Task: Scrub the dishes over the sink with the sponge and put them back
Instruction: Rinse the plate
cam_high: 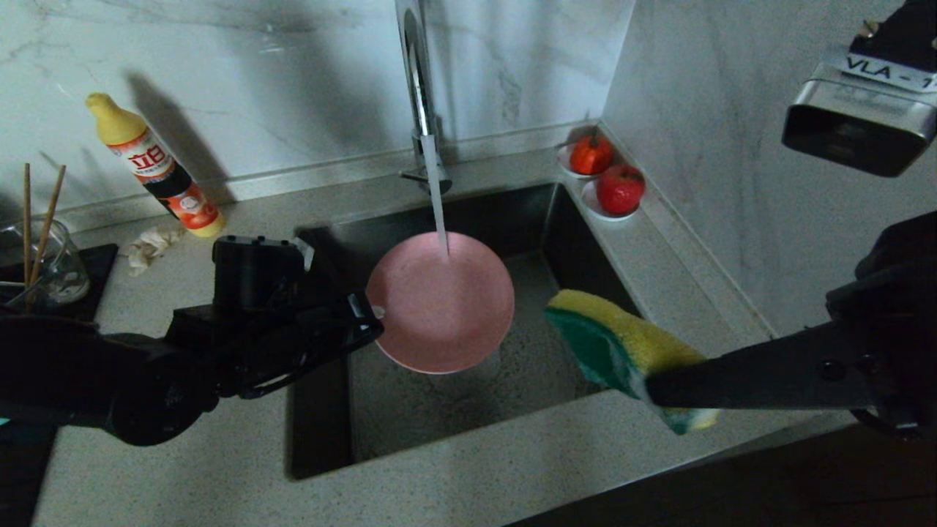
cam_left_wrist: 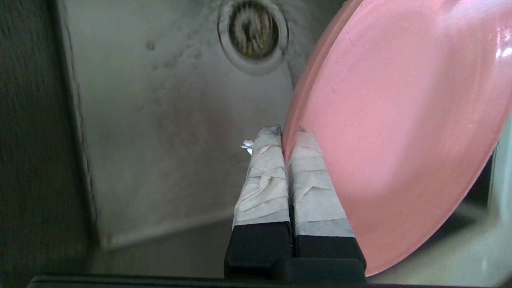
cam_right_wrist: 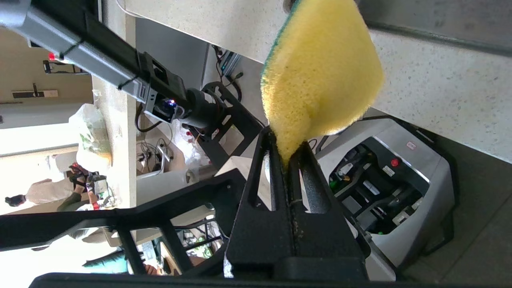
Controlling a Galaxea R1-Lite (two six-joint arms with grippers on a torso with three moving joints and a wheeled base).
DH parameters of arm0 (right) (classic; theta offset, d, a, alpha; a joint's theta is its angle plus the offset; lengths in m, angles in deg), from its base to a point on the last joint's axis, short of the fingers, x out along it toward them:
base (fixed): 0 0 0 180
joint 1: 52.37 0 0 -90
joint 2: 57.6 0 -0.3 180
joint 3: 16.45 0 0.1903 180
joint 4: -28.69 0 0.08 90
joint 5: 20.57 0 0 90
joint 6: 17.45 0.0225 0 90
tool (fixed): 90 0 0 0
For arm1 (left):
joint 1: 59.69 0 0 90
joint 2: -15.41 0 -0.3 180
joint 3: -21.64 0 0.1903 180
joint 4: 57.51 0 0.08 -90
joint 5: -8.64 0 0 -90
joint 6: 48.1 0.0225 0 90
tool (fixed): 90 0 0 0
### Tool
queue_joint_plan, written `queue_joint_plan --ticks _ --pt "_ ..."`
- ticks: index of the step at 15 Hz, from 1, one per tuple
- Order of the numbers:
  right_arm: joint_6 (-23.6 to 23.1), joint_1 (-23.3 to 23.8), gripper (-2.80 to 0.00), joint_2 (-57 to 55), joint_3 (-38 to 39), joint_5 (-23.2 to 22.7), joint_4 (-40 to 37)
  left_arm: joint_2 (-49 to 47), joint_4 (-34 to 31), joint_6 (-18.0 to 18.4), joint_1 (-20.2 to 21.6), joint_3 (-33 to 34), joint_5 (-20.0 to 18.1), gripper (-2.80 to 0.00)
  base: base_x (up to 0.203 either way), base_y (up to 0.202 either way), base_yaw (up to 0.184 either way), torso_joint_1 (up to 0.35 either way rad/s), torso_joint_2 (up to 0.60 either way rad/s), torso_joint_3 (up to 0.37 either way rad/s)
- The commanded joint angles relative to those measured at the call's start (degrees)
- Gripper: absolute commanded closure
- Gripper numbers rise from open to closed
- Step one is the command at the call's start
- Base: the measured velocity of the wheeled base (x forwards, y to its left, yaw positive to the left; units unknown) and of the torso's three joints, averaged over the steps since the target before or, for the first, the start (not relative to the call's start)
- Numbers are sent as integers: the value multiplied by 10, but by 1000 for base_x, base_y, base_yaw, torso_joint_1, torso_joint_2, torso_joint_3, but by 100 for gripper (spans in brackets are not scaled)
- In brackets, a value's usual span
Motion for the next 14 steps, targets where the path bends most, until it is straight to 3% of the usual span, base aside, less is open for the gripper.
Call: queue_joint_plan --ticks 1,4,12,14 --pt "2 0 0 17 41 -1 29 -31 3 -13 12 -28 -2 0 0 0 0 0 0 0" --pt "3 0 0 24 54 -1 40 -61 8 -51 13 -58 -1 0 0 0 0 0 0 0" --pt "2 12 0 32 72 -2 43 -79 -13 -55 12 -89 -15 0 0 0 0 0 0 0" --pt "1 12 0 34 72 -2 43 -77 -36 -55 12 -86 -40 0 0 0 0 0 0 0"
